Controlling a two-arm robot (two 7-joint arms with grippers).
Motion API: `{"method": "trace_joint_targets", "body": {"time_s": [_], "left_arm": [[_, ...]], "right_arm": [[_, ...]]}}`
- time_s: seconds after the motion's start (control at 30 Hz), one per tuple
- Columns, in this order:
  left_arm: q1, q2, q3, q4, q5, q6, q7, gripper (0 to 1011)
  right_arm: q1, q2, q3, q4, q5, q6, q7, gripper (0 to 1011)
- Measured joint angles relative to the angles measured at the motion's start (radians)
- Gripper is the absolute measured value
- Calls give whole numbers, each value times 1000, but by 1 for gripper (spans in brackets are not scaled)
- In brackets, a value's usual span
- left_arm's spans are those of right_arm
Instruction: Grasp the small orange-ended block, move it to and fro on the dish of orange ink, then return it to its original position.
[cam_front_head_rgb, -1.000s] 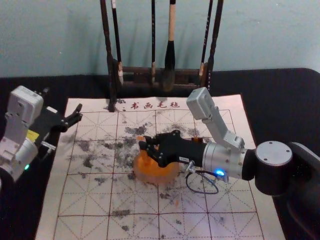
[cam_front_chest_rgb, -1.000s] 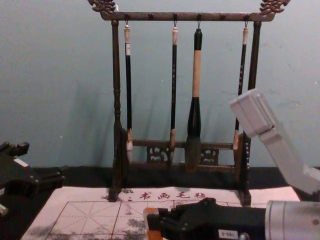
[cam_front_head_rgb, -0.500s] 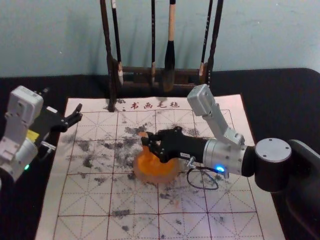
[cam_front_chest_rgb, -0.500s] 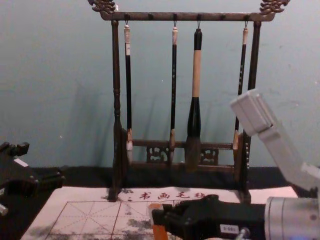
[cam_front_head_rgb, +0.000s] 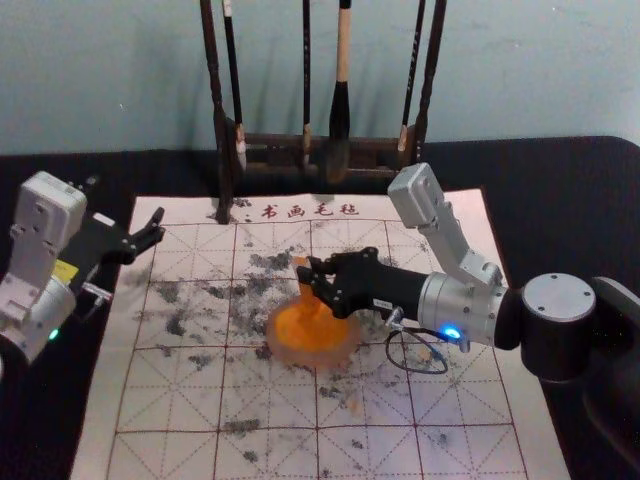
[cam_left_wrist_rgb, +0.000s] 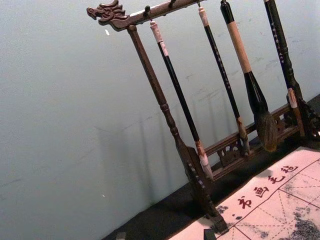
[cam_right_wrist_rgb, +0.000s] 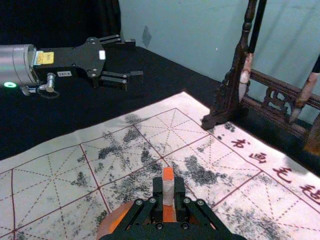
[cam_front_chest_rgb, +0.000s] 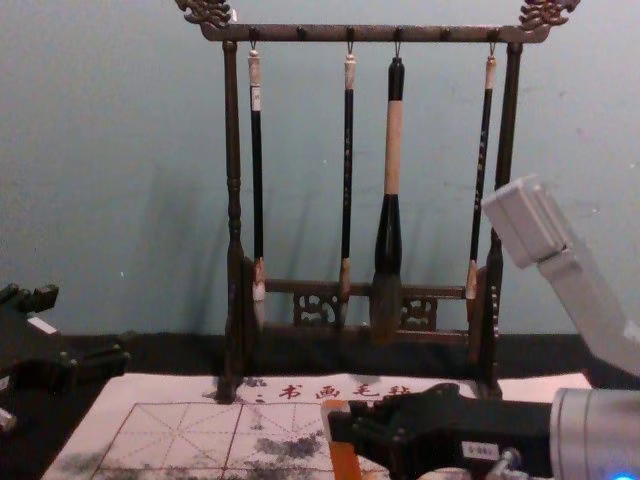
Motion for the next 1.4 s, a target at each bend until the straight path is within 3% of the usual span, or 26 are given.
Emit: {"method": "trace_joint_targets", "body": {"time_s": [0.8, 1.1, 1.4], "left_arm": [[0, 0, 0, 0, 0, 0, 0, 1001], [0, 0, 0, 0, 0, 0, 0, 1001], [0, 0, 0, 0, 0, 0, 0, 1001]], "right_arm": [[-65, 49, 29, -84, 14, 20, -11, 105], [-91, 66, 23, -120, 21, 23, -4, 105], [-91, 58, 8, -126, 25, 27, 3, 105]]}}
